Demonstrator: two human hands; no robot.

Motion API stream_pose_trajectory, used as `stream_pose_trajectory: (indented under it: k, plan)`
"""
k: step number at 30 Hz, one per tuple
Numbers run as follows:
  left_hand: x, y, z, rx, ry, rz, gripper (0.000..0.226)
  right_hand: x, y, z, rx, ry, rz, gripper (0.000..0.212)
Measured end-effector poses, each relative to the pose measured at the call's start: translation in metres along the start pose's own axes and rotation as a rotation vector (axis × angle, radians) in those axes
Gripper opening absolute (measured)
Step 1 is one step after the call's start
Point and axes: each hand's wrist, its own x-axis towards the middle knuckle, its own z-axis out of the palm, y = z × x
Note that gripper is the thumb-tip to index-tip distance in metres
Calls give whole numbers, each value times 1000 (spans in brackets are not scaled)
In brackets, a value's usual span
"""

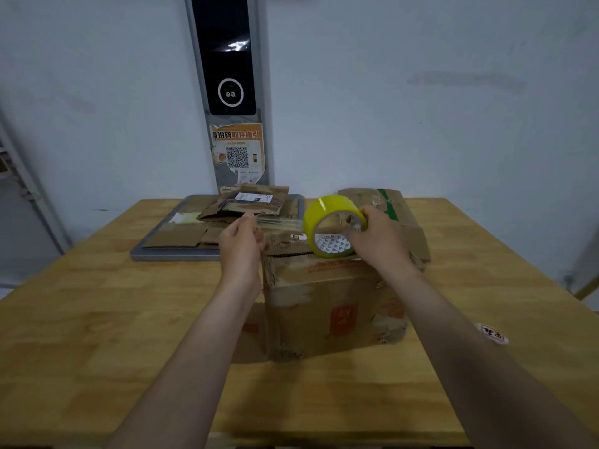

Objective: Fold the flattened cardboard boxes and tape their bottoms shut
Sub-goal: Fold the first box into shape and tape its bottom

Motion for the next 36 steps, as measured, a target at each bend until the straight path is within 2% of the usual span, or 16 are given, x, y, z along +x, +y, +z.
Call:
stream_pose_trajectory:
  k: [1, 5, 10, 16, 21, 29, 32, 36]
  plan:
    - [-1, -1, -1, 10, 14, 7, 46, 2, 0, -2, -8, 5, -10, 1]
    - [0, 1, -13, 0, 28, 16, 44, 2, 3, -10, -38, 133, -37, 13]
    - [-5, -9, -33, 3, 25, -91, 40, -8, 0, -4, 14, 83, -13, 7]
    - [-10, -36, -63, 95, 20, -72, 39, -11, -8, 0, -158, 111, -121, 11]
    - [-7, -51, -71, 157, -5, -80, 41, -10, -11, 1, -316, 141, -114, 16]
    - [-8, -74, -70, 232, 3, -132, 35, -13, -10, 3, -332, 174, -152, 16]
    - [-13, -80, -60, 312, 5, -120, 36, -13, -9, 5, -323, 178, -152, 16]
    - [-16, -83, -52, 440, -73, -8, 45, -12, -8, 7, -299, 163, -137, 21]
